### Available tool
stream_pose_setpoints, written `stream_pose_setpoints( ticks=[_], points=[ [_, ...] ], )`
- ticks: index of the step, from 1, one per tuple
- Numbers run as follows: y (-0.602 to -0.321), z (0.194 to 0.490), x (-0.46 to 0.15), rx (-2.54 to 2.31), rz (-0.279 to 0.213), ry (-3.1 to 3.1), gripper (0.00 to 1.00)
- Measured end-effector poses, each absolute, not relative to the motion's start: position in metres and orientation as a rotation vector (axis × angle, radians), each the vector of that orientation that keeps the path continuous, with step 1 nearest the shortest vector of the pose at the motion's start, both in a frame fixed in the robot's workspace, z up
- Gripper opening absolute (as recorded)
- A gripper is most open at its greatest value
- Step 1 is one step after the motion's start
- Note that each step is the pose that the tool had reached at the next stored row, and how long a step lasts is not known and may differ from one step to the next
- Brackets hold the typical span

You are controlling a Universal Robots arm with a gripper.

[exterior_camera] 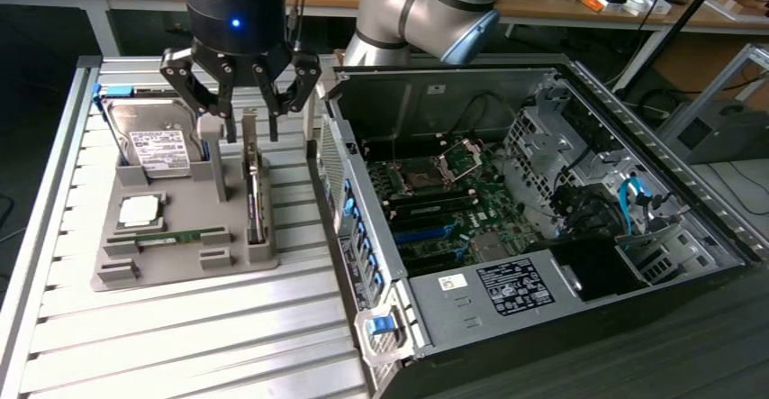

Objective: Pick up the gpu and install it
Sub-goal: 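Pick up the gpu and move the gpu toward the slot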

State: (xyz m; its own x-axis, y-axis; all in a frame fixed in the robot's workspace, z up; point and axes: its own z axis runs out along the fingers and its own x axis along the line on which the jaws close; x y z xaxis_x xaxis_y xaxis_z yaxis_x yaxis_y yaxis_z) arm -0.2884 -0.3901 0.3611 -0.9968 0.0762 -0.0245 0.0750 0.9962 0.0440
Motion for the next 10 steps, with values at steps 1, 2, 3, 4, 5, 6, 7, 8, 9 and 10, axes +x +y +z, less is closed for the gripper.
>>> stream_pose_setpoints(
  ticks=[1,2,3,4,5,6,7,8,9,10],
  points=[
    [-0.3900,0.3608,-0.2884,0.118,0.067,3.112,0.48],
    [-0.3898,0.3605,-0.2885,0.118,0.067,3.112,0.48],
    [-0.3897,0.3603,-0.2885,0.118,0.067,3.113,0.48],
    [-0.3897,0.3600,-0.2889,0.118,0.067,3.113,0.48],
    [-0.3896,0.3596,-0.2894,0.118,0.067,3.113,0.48],
    [-0.3896,0.3592,-0.2899,0.118,0.067,3.112,0.48],
    [-0.3896,0.3587,-0.2907,0.118,0.067,3.112,0.48],
    [-0.3896,0.3583,-0.2913,0.118,0.067,3.112,0.48],
    [-0.3896,0.3581,-0.2918,0.118,0.067,3.112,0.48],
    [-0.3896,0.3577,-0.2926,0.118,0.067,3.112,0.48]
  ],
)
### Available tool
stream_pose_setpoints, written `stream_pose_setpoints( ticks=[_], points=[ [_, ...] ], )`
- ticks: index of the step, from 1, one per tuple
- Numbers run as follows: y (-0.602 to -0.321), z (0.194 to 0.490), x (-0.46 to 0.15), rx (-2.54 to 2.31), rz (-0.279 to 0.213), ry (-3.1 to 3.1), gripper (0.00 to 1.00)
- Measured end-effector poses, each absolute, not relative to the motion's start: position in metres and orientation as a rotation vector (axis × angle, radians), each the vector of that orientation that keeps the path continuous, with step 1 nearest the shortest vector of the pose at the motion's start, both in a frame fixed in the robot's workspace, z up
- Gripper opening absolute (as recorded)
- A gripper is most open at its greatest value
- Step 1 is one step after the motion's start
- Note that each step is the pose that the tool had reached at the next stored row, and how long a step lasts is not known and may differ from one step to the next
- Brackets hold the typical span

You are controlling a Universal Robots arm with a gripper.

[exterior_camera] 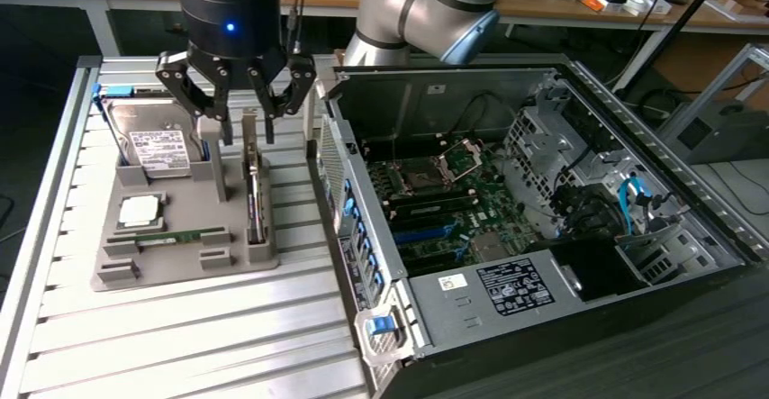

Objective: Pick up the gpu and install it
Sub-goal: 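Pick up the gpu and move the gpu toward the slot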

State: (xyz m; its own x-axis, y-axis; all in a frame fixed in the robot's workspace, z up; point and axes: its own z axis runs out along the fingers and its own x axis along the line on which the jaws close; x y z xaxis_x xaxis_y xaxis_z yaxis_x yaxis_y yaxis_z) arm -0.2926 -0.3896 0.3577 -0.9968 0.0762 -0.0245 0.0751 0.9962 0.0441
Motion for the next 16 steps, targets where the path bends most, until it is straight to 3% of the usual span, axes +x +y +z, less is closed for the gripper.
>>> stream_pose_setpoints(
  ticks=[16],
  points=[
    [-0.390,0.353,-0.304,0.118,0.067,3.113,0.48]
  ],
)
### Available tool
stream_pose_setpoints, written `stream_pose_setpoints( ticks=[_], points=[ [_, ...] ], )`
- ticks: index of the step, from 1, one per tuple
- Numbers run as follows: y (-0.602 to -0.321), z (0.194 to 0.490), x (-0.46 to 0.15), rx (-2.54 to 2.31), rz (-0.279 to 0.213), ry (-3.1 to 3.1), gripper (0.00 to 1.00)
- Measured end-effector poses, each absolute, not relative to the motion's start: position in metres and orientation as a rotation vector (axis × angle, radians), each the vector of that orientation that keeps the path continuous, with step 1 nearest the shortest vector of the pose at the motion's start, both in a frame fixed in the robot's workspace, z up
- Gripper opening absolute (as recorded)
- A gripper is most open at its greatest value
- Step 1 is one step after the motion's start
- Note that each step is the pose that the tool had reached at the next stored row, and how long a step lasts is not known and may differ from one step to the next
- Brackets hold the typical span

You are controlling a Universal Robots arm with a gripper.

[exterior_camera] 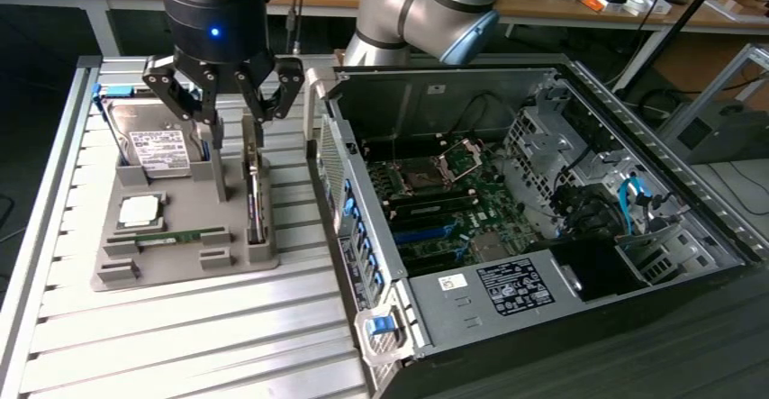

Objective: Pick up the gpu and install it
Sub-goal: 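Pick up the gpu and move the gpu toward the slot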

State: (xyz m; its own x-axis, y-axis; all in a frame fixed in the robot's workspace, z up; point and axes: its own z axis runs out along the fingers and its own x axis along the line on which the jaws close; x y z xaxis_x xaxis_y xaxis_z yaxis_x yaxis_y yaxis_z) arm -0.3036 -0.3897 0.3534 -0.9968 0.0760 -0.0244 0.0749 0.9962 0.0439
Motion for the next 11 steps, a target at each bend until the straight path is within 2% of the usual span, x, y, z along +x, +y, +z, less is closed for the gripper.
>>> stream_pose_setpoints(
  ticks=[11],
  points=[
    [-0.3853,0.3493,-0.3034,0.118,0.067,3.112,0.48]
  ],
)
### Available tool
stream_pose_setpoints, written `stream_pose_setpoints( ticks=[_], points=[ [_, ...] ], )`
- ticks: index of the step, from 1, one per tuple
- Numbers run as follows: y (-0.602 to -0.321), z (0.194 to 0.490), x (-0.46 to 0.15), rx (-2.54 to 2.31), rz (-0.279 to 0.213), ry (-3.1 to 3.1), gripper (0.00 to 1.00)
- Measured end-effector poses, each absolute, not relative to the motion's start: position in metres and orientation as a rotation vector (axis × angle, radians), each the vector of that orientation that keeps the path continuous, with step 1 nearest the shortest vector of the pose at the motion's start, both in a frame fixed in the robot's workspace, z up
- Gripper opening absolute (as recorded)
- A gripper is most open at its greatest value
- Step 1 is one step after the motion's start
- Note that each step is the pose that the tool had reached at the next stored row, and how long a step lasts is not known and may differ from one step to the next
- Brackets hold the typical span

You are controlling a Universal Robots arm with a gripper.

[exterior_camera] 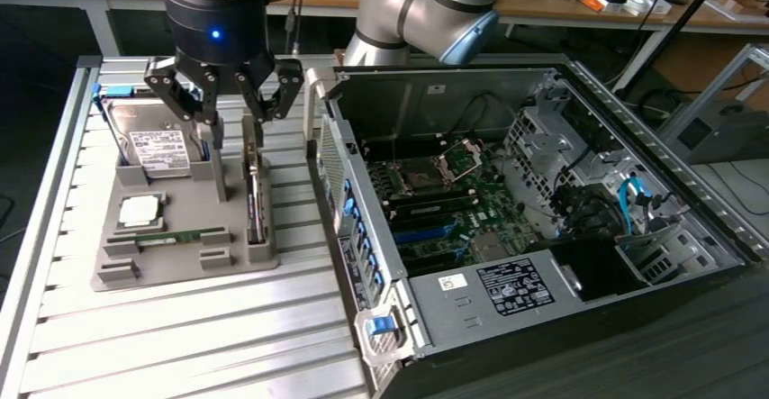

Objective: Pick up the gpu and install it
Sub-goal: 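Pick up the gpu and move the gpu toward the slot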

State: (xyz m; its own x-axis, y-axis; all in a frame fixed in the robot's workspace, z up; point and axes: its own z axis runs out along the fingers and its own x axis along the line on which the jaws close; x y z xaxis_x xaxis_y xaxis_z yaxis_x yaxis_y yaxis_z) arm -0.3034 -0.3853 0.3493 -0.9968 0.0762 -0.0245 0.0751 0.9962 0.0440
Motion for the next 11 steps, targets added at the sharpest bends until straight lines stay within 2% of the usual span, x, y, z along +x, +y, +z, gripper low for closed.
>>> stream_pose_setpoints(
  ticks=[11],
  points=[
    [-0.3834,0.3423,-0.3033,0.118,0.067,3.113,0.48]
  ],
)
